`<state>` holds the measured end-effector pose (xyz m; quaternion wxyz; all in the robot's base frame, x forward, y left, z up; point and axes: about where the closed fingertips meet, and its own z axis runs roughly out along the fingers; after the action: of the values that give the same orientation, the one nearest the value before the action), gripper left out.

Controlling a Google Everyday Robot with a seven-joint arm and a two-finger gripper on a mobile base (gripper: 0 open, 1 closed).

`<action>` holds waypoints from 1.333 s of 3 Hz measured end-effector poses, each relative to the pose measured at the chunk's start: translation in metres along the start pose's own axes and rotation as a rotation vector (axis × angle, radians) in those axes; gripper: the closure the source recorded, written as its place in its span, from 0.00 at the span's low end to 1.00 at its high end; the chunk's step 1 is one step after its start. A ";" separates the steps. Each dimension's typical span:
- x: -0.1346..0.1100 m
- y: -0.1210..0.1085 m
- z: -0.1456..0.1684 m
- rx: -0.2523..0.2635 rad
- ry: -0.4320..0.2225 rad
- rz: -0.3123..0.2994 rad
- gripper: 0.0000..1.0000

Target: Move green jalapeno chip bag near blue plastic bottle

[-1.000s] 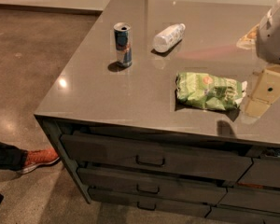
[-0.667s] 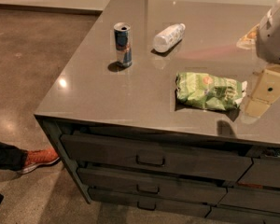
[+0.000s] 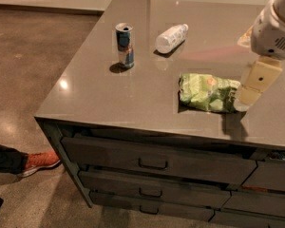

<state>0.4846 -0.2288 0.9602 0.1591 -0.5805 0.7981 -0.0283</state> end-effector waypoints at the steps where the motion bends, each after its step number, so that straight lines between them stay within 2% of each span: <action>1: 0.008 -0.031 0.037 -0.019 0.029 0.038 0.00; 2: 0.018 -0.045 0.061 -0.034 0.065 0.064 0.00; 3: 0.028 -0.046 0.088 -0.090 0.109 0.095 0.03; 4: 0.032 -0.045 0.100 -0.124 0.127 0.105 0.25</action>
Offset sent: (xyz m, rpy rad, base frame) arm 0.0731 -0.0374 -0.0784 -0.0610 0.1075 -0.1052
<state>0.5458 -0.2593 0.8685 0.0731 -0.5435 0.8362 -0.0071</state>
